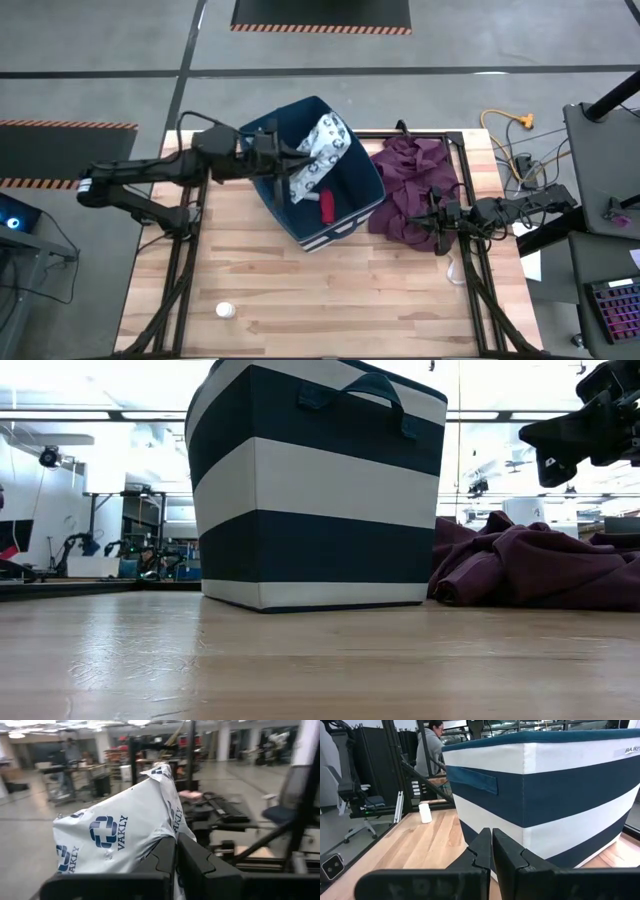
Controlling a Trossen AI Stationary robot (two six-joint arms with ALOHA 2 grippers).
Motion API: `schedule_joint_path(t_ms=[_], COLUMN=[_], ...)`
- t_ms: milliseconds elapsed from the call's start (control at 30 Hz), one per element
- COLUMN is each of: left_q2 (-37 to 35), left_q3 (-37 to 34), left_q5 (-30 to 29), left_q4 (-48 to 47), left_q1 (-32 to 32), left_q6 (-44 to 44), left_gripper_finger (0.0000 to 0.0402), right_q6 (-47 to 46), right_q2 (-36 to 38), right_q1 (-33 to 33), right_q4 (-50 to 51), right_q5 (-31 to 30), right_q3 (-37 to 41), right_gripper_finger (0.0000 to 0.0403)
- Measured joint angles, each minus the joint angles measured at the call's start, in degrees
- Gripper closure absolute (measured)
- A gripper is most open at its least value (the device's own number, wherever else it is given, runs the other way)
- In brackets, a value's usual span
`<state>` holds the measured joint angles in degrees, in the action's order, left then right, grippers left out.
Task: Pick & place medical supplies in basket/bin
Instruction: Put the white napkin into the laundry bin
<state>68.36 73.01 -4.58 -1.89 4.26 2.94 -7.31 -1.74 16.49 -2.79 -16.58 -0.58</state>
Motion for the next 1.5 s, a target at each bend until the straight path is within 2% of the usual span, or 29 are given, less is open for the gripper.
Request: schedule_joint_path(t_ms=[533, 800, 1100, 1300, 1500], left_q2=[5.34, 8.93, 14.95, 19.47, 23.69], left_q3=[-0.02, -0.08, -3.39, -4.72, -4.88], left_q5=[-0.36, -0.06, -0.12, -4.96, -4.98], left_q4=[-15.12, -20.86, -23.09, -22.83, -22.73], left_q1=[14.02, 15.92, 17.52, 18.93, 19.82], left_q6=[5.05, 10.13, 10.51, 10.90, 12.18], left_gripper_finger=[0.0402, 0.0402, 0.0402, 0.0402, 0.0402], right_q6=[-0.17, -3.08, -3.25, -3.78, -5.84], right_q2=[-0.02, -0.37, -0.74, -0.74, -1.32], right_q1=[0.00, -0.02, 0.00, -0.02, -0.01], right_q4=[0.00, 0.00, 0.00, 0.00, 0.00], right_q5=[0.02, 0.02, -0.02, -0.04, -0.09], right_q3=[0.00, 0.00, 0.00, 0.00, 0.00], right_gripper_finger=[0.0394, 0.0394, 0.0394, 0.0394, 0.0394])
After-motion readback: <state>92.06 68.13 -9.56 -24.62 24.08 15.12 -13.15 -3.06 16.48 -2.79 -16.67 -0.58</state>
